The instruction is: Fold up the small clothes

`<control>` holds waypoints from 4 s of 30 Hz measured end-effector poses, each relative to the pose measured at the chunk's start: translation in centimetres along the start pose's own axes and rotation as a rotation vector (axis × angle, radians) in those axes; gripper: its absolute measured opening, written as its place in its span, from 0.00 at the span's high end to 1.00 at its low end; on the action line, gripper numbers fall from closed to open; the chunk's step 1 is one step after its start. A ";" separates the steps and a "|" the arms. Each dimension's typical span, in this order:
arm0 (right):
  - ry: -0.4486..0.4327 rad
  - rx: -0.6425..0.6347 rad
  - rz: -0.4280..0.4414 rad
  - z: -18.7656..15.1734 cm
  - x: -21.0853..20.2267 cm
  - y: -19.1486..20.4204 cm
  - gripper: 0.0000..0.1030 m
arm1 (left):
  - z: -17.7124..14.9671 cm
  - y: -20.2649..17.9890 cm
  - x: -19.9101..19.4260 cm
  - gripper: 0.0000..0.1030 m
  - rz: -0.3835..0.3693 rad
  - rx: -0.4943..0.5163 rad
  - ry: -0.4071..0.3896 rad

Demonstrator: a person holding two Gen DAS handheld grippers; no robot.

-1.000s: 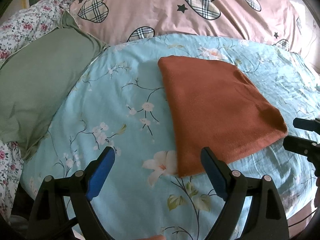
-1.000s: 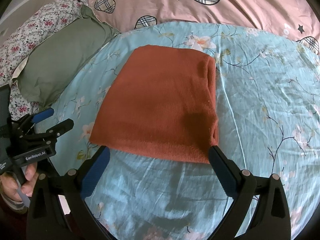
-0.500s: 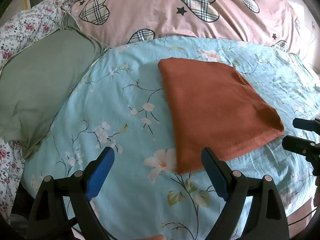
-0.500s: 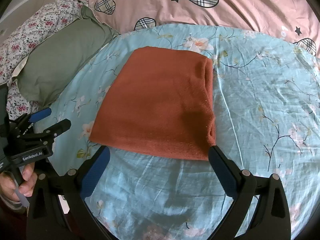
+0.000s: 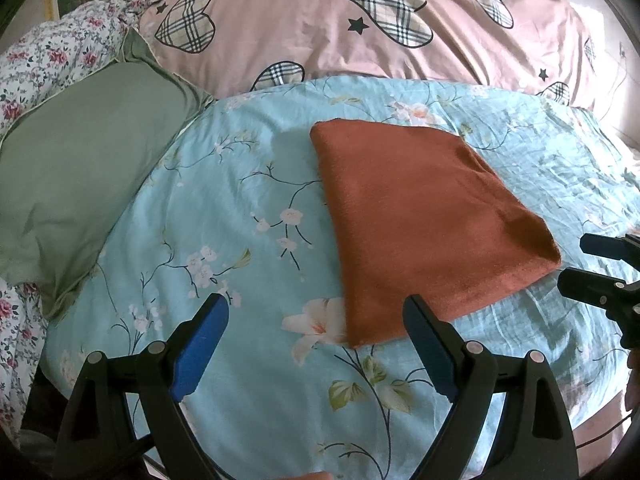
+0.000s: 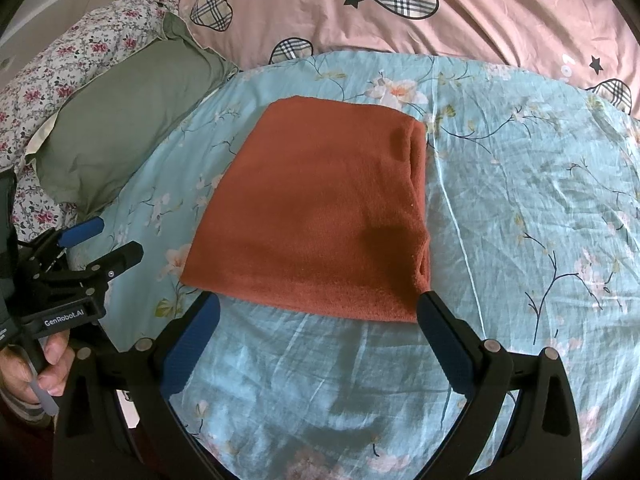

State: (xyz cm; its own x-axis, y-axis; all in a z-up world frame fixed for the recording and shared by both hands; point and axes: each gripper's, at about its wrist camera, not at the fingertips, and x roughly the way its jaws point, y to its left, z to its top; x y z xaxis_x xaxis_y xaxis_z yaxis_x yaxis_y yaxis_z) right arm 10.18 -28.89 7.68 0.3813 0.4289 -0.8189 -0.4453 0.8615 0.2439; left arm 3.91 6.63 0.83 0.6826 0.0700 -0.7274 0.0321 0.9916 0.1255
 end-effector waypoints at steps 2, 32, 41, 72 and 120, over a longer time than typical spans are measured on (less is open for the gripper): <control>0.001 0.001 0.000 0.0 0.0 0.0 0.04 | 0.0 -0.1 0.0 0.13 0.000 0.001 0.001; -0.005 -0.003 0.001 0.6 0.1 -0.1 0.04 | 0.3 -0.5 0.0 0.13 -0.012 0.014 -0.002; -0.005 -0.004 0.000 0.6 0.1 -0.1 0.04 | 0.5 -0.5 0.3 0.13 -0.011 0.013 -0.002; -0.010 -0.003 0.000 1.1 0.5 0.1 0.04 | 1.0 -0.4 0.5 0.12 -0.011 0.021 -0.009; -0.021 -0.016 -0.007 2.6 0.9 -0.4 0.04 | 1.9 -0.8 1.4 0.10 -0.023 0.038 -0.005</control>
State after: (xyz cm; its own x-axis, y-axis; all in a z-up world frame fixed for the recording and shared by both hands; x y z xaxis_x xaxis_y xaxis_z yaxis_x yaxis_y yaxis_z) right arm 12.79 -28.13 8.20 0.4010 0.4282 -0.8098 -0.4553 0.8603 0.2295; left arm 6.26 5.71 0.96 0.6853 0.0465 -0.7268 0.0756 0.9880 0.1345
